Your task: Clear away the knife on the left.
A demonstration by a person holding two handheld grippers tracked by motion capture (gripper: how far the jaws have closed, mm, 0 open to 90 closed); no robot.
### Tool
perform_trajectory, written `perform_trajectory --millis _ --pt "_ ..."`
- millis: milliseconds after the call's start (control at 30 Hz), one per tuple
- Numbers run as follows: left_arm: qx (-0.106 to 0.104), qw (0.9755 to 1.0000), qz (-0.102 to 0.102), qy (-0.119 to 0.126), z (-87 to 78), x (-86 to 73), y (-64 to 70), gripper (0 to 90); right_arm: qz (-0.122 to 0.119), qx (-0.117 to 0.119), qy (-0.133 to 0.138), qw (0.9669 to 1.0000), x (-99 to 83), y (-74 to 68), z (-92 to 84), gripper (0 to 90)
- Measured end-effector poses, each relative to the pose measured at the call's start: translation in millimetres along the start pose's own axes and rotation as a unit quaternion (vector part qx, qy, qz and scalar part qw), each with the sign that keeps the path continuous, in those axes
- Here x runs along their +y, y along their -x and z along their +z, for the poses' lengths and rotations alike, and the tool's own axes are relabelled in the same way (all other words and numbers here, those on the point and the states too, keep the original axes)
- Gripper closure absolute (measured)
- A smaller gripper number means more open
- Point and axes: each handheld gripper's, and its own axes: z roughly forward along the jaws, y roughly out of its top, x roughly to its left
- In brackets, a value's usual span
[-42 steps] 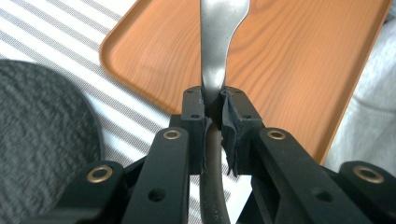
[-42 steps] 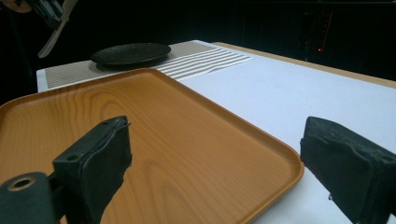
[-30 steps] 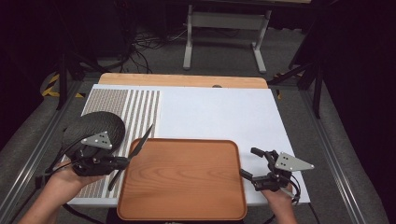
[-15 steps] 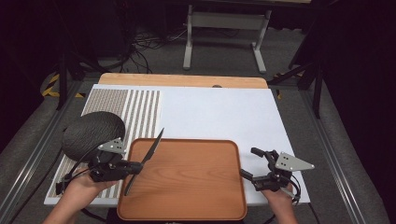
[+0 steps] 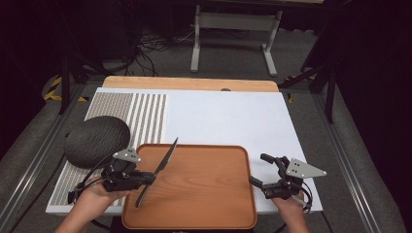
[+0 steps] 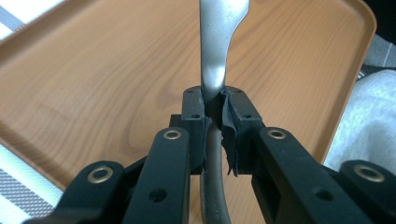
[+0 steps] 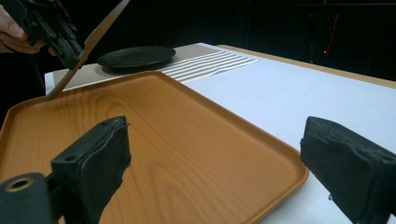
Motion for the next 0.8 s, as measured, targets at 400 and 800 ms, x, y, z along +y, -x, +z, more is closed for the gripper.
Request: perform_trajectory --millis 400,800 --pt "0.004 0.9985 -0.016 -0.053 12.7 -1.5 -1.0 80.1 0.000 0.001 0.001 1.0000 0.0 0.0 -0.5 8.9" --pt "0.009 0.9970 -0.015 -0.076 25.8 -2.4 -4.2 79.8 0.001 0.002 0.001 1.0000 -0.8 0.1 0.0 8.9"
